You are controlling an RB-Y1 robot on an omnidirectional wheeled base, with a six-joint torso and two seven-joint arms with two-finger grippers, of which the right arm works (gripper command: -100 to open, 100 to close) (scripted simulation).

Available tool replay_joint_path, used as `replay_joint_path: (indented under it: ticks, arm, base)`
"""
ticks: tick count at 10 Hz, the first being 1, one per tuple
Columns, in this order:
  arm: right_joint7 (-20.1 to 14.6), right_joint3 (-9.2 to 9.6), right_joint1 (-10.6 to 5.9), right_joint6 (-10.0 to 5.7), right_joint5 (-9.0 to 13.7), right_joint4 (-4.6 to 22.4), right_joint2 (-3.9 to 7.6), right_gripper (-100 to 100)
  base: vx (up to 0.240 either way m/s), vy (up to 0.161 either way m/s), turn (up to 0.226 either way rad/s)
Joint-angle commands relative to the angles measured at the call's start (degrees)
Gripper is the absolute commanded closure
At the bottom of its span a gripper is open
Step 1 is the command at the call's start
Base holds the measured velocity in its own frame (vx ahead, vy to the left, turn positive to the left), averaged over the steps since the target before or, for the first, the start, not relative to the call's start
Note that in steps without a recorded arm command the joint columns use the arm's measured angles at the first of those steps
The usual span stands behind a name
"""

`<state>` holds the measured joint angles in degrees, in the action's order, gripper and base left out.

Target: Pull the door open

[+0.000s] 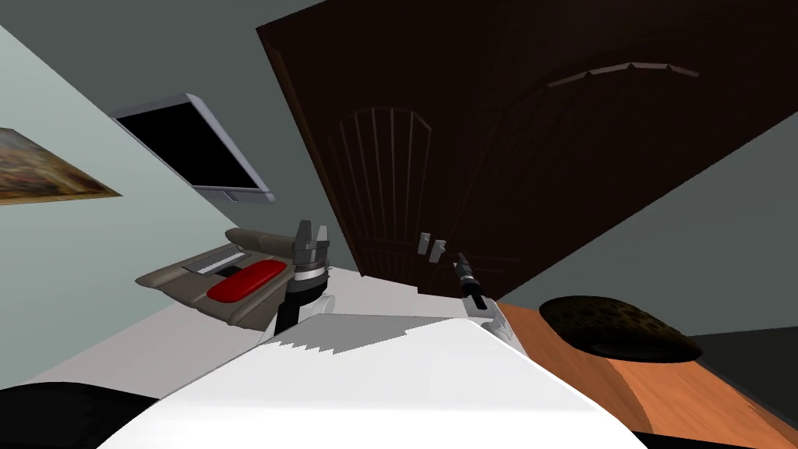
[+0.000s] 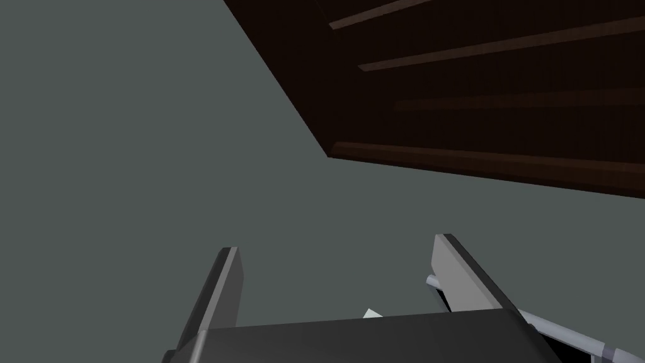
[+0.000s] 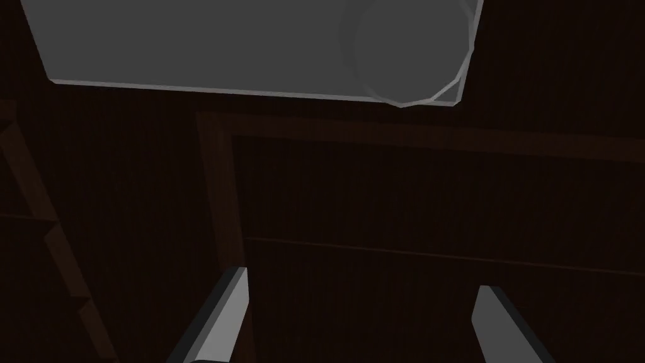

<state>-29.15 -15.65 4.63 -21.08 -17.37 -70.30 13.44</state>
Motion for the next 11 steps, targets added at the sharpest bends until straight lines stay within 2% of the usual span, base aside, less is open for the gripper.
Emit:
replay_joint_path:
  ticks: [1, 2, 3, 4, 9, 10, 11]
  arm:
    - [0.22, 0.75, -1.24, -0.23, -0.06, -0.02, -0.53, -100]
    - [0.25, 1.19, -1.76, -0.36, -0.12, -0.17, -0.81, -100]
    - [0.14, 0.91, -1.19, -0.26, -0.06, -0.25, -0.56, -100]
    - [0.14, 0.91, -1.19, -0.26, -0.06, -0.25, -0.56, 100]
    - [0.14, 0.91, -1.19, -0.26, -0.06, -0.25, -0.56, 100]
    - [-0.43, 1.08, -0.33, -0.35, -0.19, -0.16, 0.04, 100]
    - [-0.62, 1.17, -0.16, -0.40, -0.23, -0.18, 0.22, 100]
  base:
    - [0.212, 0.079, 0.128]
    - [0.215, 0.101, 0.138]
    - [0.098, 0.048, 0.027]
    - [-0.010, -0.003, -0.024]
    - [-0.020, -0.007, 0.005]
    - [-0.130, -0.055, -0.001]
    - [-0.208, -0.078, 0.014]
